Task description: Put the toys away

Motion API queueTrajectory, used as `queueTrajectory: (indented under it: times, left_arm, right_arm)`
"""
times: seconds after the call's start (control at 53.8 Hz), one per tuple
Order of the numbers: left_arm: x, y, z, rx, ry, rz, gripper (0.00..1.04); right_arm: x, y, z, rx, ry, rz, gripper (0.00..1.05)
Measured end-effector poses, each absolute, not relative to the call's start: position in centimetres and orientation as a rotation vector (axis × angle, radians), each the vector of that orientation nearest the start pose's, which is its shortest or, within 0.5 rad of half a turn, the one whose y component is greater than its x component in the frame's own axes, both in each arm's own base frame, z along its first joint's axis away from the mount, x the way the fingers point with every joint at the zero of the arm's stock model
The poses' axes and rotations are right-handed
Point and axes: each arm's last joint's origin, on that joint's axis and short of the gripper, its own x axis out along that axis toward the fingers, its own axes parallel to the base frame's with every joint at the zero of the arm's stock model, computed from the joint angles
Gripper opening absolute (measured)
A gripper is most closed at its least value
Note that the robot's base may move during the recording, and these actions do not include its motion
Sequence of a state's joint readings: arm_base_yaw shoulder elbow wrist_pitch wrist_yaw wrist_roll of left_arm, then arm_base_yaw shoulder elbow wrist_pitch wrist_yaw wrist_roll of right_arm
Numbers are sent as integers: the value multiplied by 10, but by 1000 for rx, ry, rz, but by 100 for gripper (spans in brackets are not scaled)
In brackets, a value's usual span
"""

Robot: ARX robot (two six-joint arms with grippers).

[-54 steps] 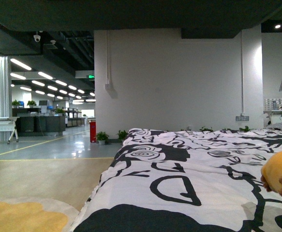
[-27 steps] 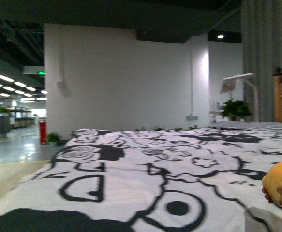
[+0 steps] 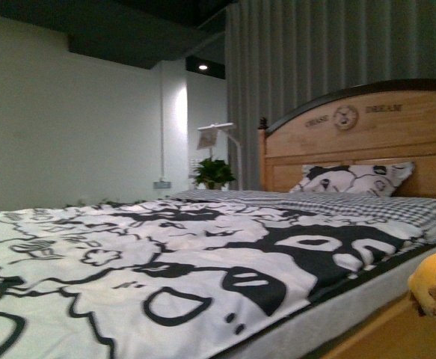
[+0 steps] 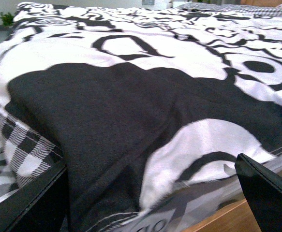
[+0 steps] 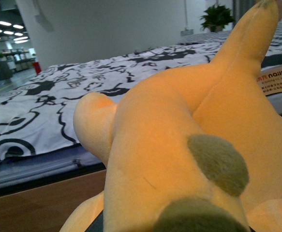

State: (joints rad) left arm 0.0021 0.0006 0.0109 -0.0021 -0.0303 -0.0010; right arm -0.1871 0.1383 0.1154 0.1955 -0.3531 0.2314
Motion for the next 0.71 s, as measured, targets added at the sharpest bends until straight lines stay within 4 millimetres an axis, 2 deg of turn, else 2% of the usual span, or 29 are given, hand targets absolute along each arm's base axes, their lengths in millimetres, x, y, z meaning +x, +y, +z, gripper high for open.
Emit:
queueTrajectory:
  times: [0.706]
  left_arm:
    - [97,0,167,-2,-8,0,99]
  right_arm:
    - [99,-8,210,187,-143,185,18]
